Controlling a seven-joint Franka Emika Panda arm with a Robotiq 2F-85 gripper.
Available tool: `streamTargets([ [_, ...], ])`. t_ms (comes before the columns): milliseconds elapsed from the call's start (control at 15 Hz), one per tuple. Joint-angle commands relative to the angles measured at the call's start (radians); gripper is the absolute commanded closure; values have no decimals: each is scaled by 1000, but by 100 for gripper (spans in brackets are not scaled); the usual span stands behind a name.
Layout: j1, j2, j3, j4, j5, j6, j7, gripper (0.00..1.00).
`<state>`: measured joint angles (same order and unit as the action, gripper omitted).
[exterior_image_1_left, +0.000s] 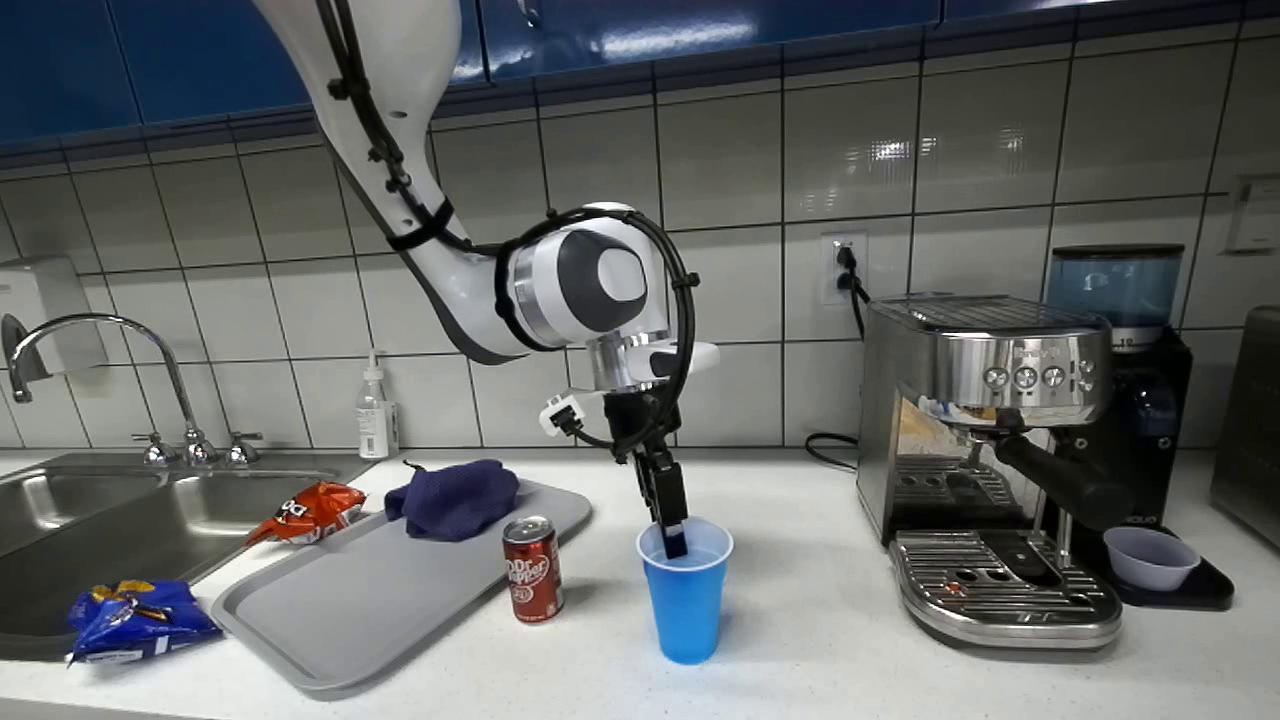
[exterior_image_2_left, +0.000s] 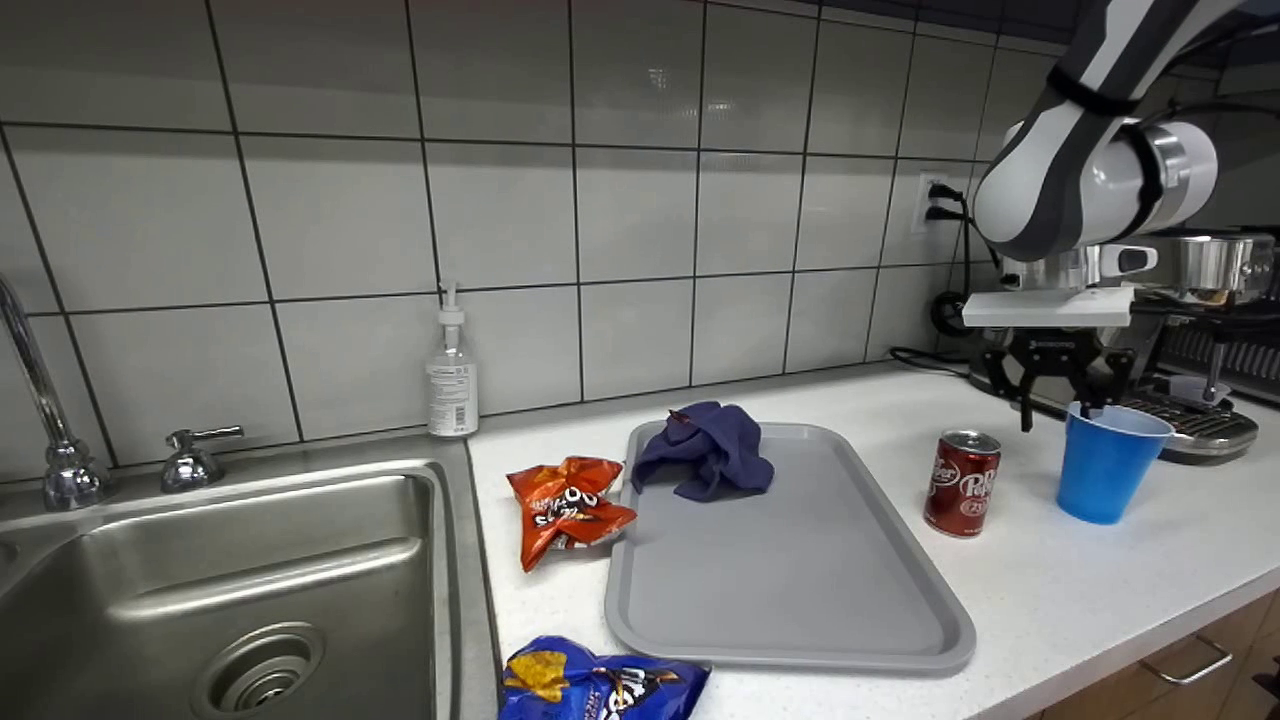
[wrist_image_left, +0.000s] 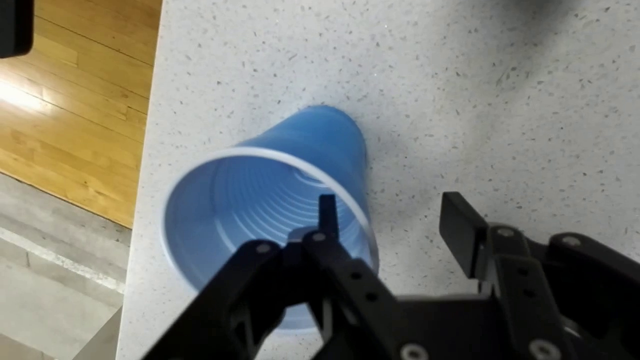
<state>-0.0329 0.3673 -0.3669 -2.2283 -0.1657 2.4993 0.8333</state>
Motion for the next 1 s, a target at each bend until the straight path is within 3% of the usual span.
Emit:
streamTargets([
  [0, -13, 5, 10, 16, -1, -5, 14, 73],
  [200, -13, 3, 11, 16, 1, -3, 13, 97],
  [267, -14, 2, 12, 15, 2, -1, 10, 100],
  [933, -4, -22, 45, 32, 18, 15, -12, 99],
])
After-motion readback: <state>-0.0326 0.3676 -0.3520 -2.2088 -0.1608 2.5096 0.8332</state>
